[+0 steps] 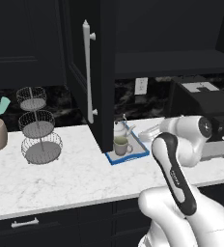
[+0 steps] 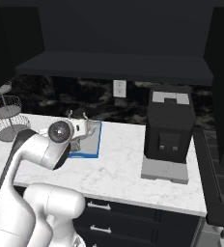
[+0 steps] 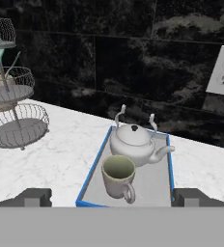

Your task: Pick the kettle from the counter and place it on the tray. Then pick the mug from the cabinet and place it on the tray. Then close the cabinet doors.

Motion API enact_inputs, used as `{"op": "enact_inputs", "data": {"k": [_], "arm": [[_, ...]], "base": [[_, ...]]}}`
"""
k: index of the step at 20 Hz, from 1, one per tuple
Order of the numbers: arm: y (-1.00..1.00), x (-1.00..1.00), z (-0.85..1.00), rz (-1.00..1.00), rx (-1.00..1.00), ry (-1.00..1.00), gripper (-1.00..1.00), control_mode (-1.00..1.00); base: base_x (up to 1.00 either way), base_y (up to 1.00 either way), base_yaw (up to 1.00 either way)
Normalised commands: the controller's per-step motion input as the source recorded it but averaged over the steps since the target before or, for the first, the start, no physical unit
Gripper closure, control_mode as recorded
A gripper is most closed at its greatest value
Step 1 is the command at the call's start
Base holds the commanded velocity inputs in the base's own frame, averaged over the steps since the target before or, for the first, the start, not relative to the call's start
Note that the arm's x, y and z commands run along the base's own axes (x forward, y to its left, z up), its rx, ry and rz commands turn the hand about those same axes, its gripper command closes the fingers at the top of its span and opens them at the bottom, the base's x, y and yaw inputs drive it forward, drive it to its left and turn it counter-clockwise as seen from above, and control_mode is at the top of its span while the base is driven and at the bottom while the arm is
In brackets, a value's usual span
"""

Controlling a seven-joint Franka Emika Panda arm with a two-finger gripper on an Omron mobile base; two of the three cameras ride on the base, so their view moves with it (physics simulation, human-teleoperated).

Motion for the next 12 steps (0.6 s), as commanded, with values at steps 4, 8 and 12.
{"op": "enact_inputs", "data": {"k": [4, 8, 12], "arm": [[-0.11, -0.25, 0.23, 0.0, 0.06, 0.0, -1.0, -1.0], [-0.14, -0.32, 0.27, 0.0, 0.12, -0.01, -1.0, -1.0], [0.0, -0.36, 0.42, 0.0, 0.04, -0.11, -1.0, -1.0]], "base": [[0.0, 0.0, 0.0], [0.0, 0.0, 0.0], [0.0, 0.0, 0.0]]}}
